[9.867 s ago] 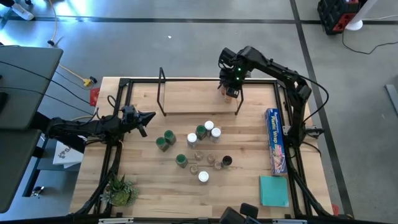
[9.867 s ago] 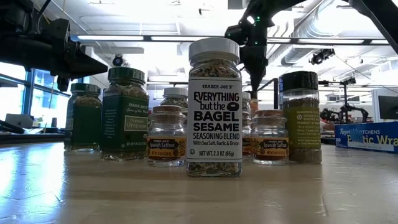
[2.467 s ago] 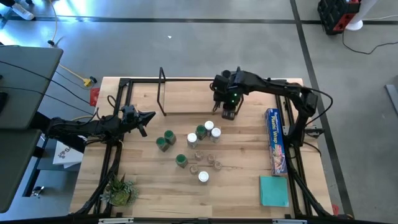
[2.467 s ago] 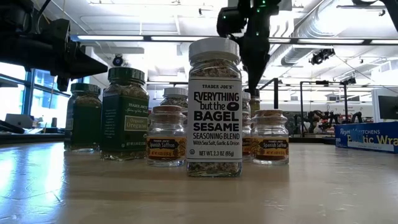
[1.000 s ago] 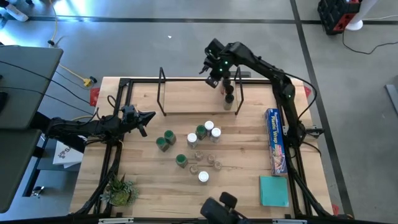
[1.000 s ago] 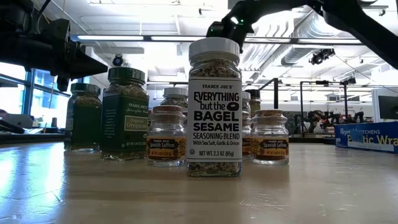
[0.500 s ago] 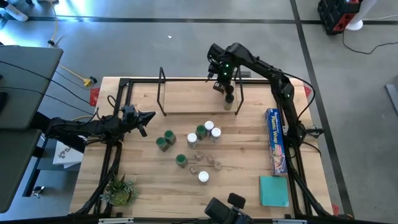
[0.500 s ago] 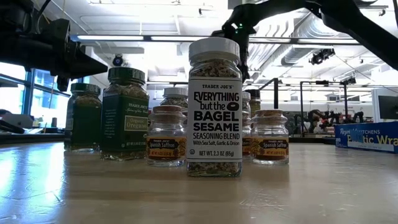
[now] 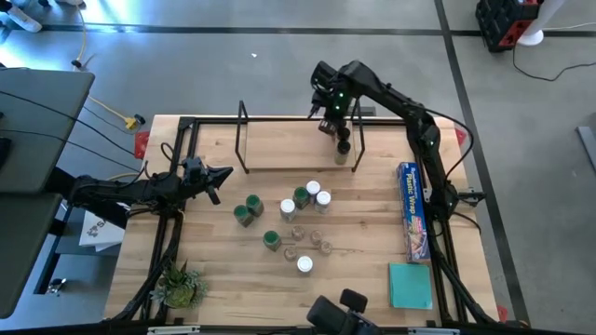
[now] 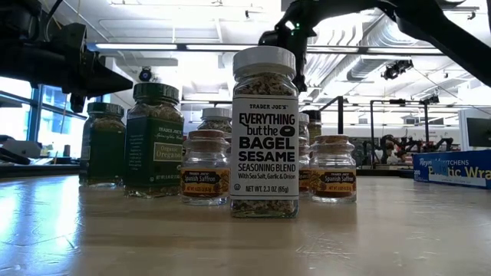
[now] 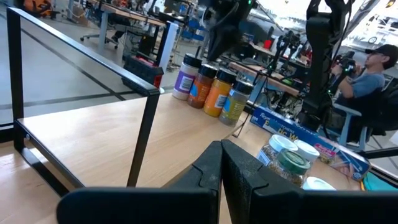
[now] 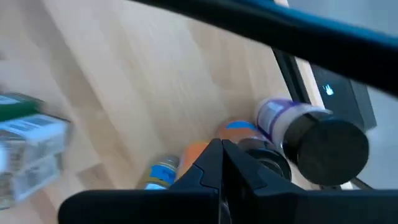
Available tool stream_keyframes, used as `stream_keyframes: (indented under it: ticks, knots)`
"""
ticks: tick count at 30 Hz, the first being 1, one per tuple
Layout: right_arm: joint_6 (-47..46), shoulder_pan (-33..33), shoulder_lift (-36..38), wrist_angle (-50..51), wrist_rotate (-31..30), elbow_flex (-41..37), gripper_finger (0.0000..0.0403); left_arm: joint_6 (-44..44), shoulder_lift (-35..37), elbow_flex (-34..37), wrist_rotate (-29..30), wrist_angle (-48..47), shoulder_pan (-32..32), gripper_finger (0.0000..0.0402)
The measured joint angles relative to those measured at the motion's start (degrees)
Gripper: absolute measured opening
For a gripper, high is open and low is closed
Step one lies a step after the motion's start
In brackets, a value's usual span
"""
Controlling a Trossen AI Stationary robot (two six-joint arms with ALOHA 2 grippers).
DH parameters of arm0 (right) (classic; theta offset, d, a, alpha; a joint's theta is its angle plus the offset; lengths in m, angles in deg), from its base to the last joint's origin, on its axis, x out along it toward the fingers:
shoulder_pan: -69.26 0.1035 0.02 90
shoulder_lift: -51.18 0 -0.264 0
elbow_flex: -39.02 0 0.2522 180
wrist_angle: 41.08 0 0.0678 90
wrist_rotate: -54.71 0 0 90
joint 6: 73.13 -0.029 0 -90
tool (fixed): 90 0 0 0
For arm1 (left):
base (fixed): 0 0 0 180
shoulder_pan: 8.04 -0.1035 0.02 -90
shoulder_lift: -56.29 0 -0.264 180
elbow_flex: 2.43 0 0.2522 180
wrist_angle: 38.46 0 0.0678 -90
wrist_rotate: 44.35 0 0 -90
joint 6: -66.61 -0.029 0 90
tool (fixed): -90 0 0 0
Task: Shelf spices
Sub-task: Put the blue seasoning bottle on the shelf, then put the middle right white seasoning bottle on the shelf
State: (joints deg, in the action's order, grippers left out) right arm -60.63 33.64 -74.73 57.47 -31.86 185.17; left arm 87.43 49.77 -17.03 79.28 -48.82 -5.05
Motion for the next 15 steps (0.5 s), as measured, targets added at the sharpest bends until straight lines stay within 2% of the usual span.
stream_keyframes:
  ticks: [3, 7, 12, 15]
  knots:
    - [1.7, 0.1, 0.5, 0.7, 5.4, 2.7, 0.0002, 0.0, 0.0, 0.0, 0.0, 0.0, 0.0, 0.0005]
    - [6.6, 0.4, 3.7, 0.0, 13.6, 0.9, 0.0002, 0.0, 0.0, 0.0, 0.0, 0.0, 0.0, 0.0005]
    - [7.5, 2.2, 6.6, -0.8, 24.7, 0.9, 0.0002, 0.0, 0.0, 0.0, 0.0, 0.0, 0.0, 0.0005]
    - [7.6, 5.8, 9.2, -1.0, 23.9, 0.9, 0.0002, 0.0, 0.0, 0.0, 0.0, 0.0, 0.0, 0.0005]
